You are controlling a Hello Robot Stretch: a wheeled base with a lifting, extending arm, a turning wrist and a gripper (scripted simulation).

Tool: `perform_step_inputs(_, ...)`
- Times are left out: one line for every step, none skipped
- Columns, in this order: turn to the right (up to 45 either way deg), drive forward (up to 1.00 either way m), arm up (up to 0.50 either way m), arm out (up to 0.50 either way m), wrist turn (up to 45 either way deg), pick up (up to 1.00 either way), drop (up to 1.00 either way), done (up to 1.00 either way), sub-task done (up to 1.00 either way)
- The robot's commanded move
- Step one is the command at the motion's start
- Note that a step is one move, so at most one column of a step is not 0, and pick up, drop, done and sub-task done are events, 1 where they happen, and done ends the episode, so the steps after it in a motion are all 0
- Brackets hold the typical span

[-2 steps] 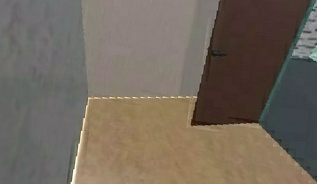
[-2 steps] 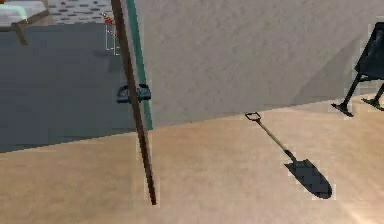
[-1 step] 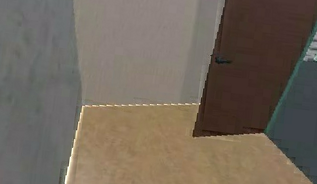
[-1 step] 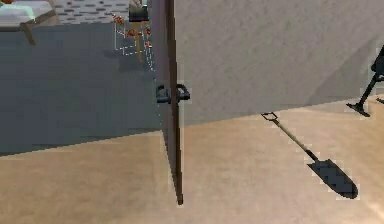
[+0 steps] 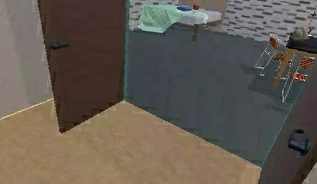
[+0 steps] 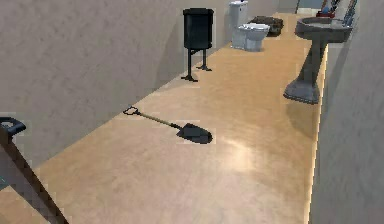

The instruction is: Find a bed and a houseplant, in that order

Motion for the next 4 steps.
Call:
perform_step_inputs(9.0, 0.00, 0.00, 0.00, 0.0, 0.00, 0.00, 0.00, 0.00)
perform_step_inputs(0.0, 0.30, 0.00, 0.00, 0.0, 0.00, 0.00, 0.00, 0.00)
perform_step_inputs(-18.0, 0.00, 0.00, 0.00, 0.0, 0.00, 0.00, 0.00, 0.00)
perform_step_inputs(0.0, 0.45, 0.00, 0.00, 0.0, 0.00, 0.00, 0.00, 0.00)
